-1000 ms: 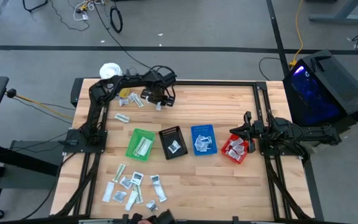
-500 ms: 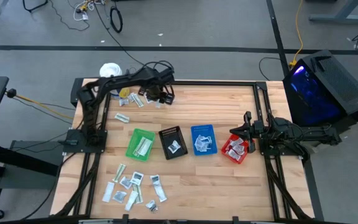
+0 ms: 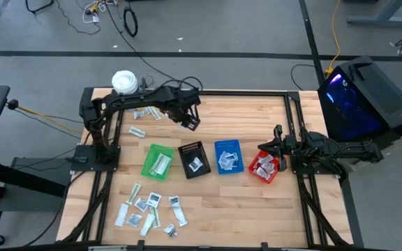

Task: Pick & Place First Aid Supplies
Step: Put the bandage into the green basket

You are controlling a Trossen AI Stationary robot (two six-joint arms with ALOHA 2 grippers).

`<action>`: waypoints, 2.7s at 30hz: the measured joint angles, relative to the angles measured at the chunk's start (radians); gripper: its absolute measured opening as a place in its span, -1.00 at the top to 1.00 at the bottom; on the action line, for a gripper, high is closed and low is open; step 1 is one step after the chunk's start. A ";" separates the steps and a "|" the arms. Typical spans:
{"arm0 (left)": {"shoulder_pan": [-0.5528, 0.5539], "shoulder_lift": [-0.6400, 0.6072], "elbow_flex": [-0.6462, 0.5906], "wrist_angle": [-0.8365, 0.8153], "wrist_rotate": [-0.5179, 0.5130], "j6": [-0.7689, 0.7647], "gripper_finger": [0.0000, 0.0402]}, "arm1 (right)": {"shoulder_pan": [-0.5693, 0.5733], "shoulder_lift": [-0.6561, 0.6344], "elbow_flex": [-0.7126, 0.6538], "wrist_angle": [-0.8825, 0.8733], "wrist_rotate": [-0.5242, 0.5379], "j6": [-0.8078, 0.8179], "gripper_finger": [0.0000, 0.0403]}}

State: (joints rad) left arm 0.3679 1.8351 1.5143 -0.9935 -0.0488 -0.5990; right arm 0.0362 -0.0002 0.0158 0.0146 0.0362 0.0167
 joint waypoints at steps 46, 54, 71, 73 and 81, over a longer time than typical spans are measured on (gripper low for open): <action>-0.398 -0.387 -0.389 -0.054 -0.012 -0.289 0.28 | 0.000 0.000 0.000 0.000 0.000 0.000 0.89; -0.445 -0.404 -0.480 -0.045 0.020 -0.364 0.28 | 0.000 0.000 0.000 0.000 0.000 0.000 0.89; -0.508 -0.403 -0.492 0.015 0.019 -0.545 0.28 | 0.000 0.000 0.000 0.000 0.000 0.000 0.89; -0.508 -0.400 -0.492 0.015 0.012 -0.545 0.28 | 0.000 0.000 0.000 0.000 0.000 0.000 0.89; -0.507 -0.364 -0.552 0.102 0.059 -0.588 0.28 | 0.000 0.000 0.000 0.000 0.000 0.000 0.89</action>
State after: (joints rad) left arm -0.1387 1.4708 0.9619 -0.8914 0.0105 -1.1866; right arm 0.0364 -0.0002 0.0158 0.0145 0.0364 0.0166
